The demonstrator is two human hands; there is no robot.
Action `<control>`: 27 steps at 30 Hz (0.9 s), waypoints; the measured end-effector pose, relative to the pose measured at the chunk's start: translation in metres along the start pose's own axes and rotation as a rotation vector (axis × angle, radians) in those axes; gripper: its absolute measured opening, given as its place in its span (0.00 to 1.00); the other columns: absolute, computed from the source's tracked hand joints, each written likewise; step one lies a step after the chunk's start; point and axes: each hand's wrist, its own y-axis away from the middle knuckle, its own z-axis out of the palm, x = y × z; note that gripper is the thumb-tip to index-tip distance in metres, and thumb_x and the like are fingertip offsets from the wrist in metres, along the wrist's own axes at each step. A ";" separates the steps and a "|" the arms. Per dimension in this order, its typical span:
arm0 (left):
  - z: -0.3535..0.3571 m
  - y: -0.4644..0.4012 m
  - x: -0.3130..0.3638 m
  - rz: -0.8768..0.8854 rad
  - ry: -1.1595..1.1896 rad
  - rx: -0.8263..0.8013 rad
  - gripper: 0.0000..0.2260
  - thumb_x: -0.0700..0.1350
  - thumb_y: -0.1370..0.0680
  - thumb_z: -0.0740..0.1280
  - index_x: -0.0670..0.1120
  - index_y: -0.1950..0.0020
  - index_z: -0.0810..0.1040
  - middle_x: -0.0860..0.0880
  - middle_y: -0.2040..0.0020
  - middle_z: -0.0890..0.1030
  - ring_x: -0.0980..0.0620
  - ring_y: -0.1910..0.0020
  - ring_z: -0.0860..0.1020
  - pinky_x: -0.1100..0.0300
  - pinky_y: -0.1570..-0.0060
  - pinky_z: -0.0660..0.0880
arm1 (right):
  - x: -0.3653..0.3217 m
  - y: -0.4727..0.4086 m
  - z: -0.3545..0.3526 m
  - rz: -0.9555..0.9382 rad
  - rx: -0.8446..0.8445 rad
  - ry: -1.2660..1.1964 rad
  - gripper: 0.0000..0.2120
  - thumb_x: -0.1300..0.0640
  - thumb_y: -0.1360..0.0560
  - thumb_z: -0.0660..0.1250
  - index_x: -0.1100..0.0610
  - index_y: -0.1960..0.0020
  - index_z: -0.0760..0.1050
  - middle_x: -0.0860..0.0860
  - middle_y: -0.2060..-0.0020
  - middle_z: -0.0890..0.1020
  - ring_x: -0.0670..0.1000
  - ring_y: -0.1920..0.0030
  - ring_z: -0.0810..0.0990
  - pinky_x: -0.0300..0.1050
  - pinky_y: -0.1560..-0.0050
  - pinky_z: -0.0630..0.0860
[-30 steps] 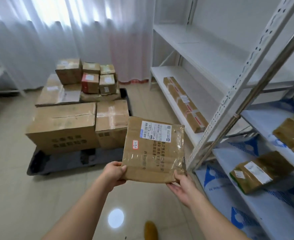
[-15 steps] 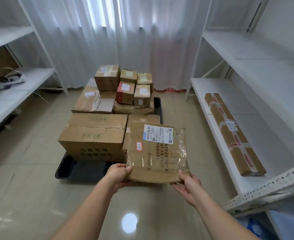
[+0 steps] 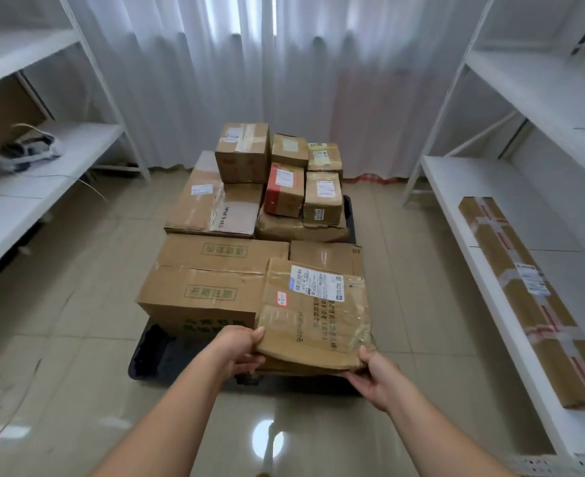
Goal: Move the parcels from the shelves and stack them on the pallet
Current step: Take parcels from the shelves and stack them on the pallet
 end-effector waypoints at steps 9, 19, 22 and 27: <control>-0.041 -0.067 0.077 -0.023 -0.004 0.001 0.15 0.45 0.18 0.65 0.40 0.34 0.72 0.43 0.54 0.78 0.49 0.65 0.78 0.63 0.75 0.77 | -0.039 -0.023 0.084 -0.001 -0.011 -0.101 0.20 0.61 0.20 0.65 0.63 0.30 0.67 0.65 0.38 0.77 0.66 0.43 0.79 0.58 0.50 0.80; -0.045 -0.154 0.126 -0.122 -0.158 0.005 0.19 0.51 0.19 0.65 0.40 0.35 0.72 0.40 0.43 0.78 0.52 0.66 0.78 0.62 0.70 0.77 | -0.103 -0.096 0.139 0.092 0.022 0.050 0.13 0.61 0.22 0.67 0.62 0.39 0.72 0.63 0.47 0.79 0.63 0.49 0.82 0.49 0.66 0.80; -0.049 -0.181 0.145 -0.136 -0.173 0.019 0.17 0.50 0.18 0.64 0.40 0.36 0.72 0.41 0.47 0.78 0.52 0.66 0.78 0.62 0.70 0.76 | -0.118 -0.116 0.163 0.123 0.001 0.073 0.11 0.60 0.21 0.66 0.60 0.40 0.72 0.62 0.48 0.80 0.62 0.48 0.81 0.50 0.62 0.79; -0.064 -0.208 0.164 -0.136 -0.123 0.085 0.13 0.45 0.16 0.60 0.41 0.34 0.70 0.43 0.53 0.78 0.50 0.68 0.79 0.61 0.73 0.76 | -0.134 -0.146 0.208 0.117 0.016 0.155 0.12 0.60 0.20 0.64 0.61 0.38 0.72 0.61 0.46 0.80 0.59 0.50 0.80 0.49 0.62 0.78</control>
